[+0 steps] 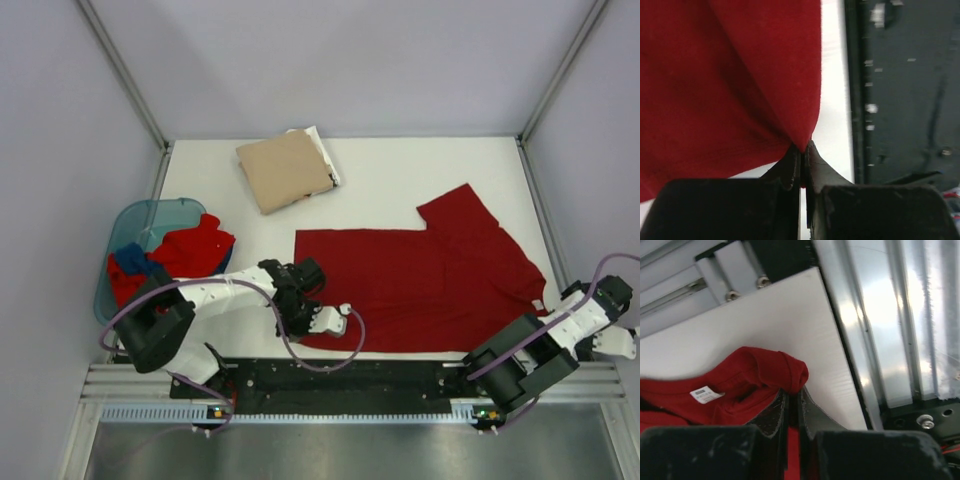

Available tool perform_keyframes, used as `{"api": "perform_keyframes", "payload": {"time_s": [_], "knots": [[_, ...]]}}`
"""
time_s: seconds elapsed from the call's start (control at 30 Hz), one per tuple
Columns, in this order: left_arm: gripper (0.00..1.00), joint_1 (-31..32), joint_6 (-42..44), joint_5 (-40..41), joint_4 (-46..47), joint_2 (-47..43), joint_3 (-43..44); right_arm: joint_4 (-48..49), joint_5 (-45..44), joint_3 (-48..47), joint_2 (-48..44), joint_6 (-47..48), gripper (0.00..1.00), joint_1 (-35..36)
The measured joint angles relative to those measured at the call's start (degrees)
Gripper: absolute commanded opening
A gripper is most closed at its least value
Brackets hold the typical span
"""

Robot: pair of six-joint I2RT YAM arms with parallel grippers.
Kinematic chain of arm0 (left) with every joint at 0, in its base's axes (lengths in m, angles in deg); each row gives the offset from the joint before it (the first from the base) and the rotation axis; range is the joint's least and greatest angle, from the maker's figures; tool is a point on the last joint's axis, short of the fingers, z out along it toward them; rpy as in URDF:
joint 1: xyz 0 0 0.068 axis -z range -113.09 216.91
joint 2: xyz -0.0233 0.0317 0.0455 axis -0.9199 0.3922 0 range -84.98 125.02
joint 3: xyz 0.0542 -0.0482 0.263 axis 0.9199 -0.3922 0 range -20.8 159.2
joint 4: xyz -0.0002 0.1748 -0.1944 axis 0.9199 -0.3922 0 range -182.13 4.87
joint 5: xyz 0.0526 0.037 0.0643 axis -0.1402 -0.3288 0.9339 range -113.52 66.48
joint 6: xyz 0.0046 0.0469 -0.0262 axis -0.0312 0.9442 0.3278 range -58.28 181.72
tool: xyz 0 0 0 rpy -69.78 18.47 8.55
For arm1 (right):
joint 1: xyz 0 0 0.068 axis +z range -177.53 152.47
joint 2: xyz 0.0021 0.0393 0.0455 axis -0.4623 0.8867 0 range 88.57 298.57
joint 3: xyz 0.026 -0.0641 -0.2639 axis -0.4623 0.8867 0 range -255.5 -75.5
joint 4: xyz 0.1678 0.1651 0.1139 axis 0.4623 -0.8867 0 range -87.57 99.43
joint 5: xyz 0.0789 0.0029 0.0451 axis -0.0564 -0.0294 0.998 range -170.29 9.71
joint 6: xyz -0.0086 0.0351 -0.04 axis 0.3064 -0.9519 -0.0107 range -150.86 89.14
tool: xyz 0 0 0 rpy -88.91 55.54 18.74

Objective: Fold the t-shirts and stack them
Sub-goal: Fold the flattened tshirt in 1/3 of the way, then grap the side of the flattened tshirt furthest away from the robot with both arms

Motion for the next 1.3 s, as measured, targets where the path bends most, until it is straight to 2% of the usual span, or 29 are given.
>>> {"api": "perform_keyframes", "payload": {"time_s": [0.07, 0.1, 0.13, 0.17, 0.2, 0.23, 0.27, 0.3, 0.33, 0.37, 0.43, 0.47, 0.57, 0.7, 0.73, 0.8, 0.83, 0.9, 1.0, 1.17, 1.3], "knots": [[0.0, 1.6, 0.3, -2.7, -2.6, 0.0, 0.0, -1.1, -1.4, 0.9, -0.2, -1.4, 0.07, -1.0], [0.09, 2.3, 0.4, -3.8, -3.5, 0.0, 0.0, -1.7, -1.9, 1.1, -0.2, -2.1, 0.13, -1.3], [0.29, 2.8, 0.4, -4.6, -4.3, -0.2, -0.1, -2.3, -2.5, 1.1, -0.2, -2.6, 0.24, -1.5], [0.43, 3.0, 0.5, -5.2, -4.9, -0.3, -0.1, -2.4, -2.9, 1.1, -0.2, -3.0, 0.29, -1.6], [0.67, 3.2, 0.4, -5.5, -5.2, -0.5, -0.1, -2.5, -3.2, 1.0, -0.1, -3.0, 0.37, -1.6], [0.76, 3.3, 0.0, -5.6, -5.7, -0.7, 0.0, -2.7, -3.4, 0.9, 0.2, -2.8, 0.42, -1.6], [0.77, 3.3, -0.2, -5.3, -6.1, -0.8, 0.1, -3.0, -3.4, 0.5, 0.6, -2.3, 0.45, -1.7], [0.84, 3.1, -0.8, -4.7, -6.8, -0.9, 0.5, -3.1, -3.3, 0.0, 1.0, -1.8, 0.49, -1.7], [0.94, 2.6, -1.3, -4.2, -7.6, -0.9, 1.3, -3.3, -2.9, -0.7, 1.3, -1.3, 0.51, -1.6], [0.94, 1.8, -1.5, -3.5, -8.2, -0.9, 2.5, -3.4, -2.3, -1.5, 1.4, -0.8, 0.55, -1.0], [0.94, -1.9, -2.3, -2.8, -10.3, -0.5, 7.3, -3.3, -1.5, -2.9, 1.3, 0.1, 0.74, 0.9], [0.94, -4.5, -2.7, -2.7, -10.9, -0.1, 10.6, -3.2, -1.1, -3.3, 1.2, 0.3, 0.98, 2.2], [0.9, -13.0, -4.5, -2.4, -10.8, 2.8, 22.3, -3.1, -1.0, -6.0, 0.5, 2.3, 0.99, 8.5], [0.69, -20.4, -6.7, 0.3, -7.7, 8.3, 33.1, -2.3, -1.4, -11.8, -1.6, 5.8, 0.98, 17.5], [0.64, -21.3, -7.1, 1.0, -7.5, 10.0, 34.7, -1.3, -1.2, -13.3, -2.2, 7.3, 0.94, 20.2], [0.61, -22.5, -7.5, 2.1, -7.5, 13.8, 37.3, 1.8, 0.4, -15.8, -2.9, 10.6, 0.86, 25.5], [0.61, -23.0, -7.6, 2.7, -7.4, 16.2, 38.6, 3.7, 1.6, -16.7, -2.9, 12.2, 0.81, 27.8], [0.63, -23.8, -7.8, 3.8, -7.2, 21.1, 41.3, 8.1, 5.4, -19.4, -1.1, 16.5, 0.78, 33.6], [0.69, -24.5, -8.6, 5.3, -7.2, 27.2, 45.1, 10.3, 8.3, -29.0, 9.4, 22.7, 0.74, 39.7], [0.75, -25.2, -9.3, 7.1, -6.8, 32.4, 49.1, 9.4, 8.7, -56.6, 37.8, 32.1, 0.74, 46.4], [0.76, -26.0, -9.3, 7.2, -6.7, 34.0, 50.2, 4.9, 8.8, -73.2, 56.1, 36.5, 0.74, 49.9]]}}
